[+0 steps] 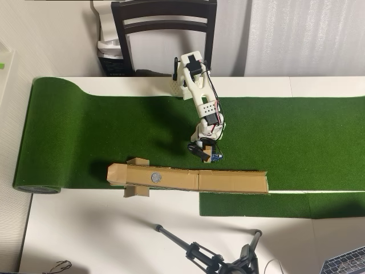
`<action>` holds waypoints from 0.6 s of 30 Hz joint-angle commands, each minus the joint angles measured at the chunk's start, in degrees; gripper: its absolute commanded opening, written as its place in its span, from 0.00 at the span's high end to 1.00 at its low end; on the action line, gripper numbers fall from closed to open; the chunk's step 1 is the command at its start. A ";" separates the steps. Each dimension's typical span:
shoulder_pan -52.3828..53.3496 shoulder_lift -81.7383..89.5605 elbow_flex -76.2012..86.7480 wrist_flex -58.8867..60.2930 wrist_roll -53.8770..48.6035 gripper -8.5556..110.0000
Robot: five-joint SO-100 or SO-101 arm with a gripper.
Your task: Pick up the golf ball and place it on the gray mark at the back.
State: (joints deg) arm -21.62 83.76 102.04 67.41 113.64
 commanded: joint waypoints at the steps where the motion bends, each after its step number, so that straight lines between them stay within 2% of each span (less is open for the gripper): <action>1: 0.26 0.97 -4.66 -0.35 0.44 0.69; 18: 0.97 1.76 -8.70 0.35 0.18 0.72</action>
State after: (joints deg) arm -21.53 83.67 101.07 67.41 113.64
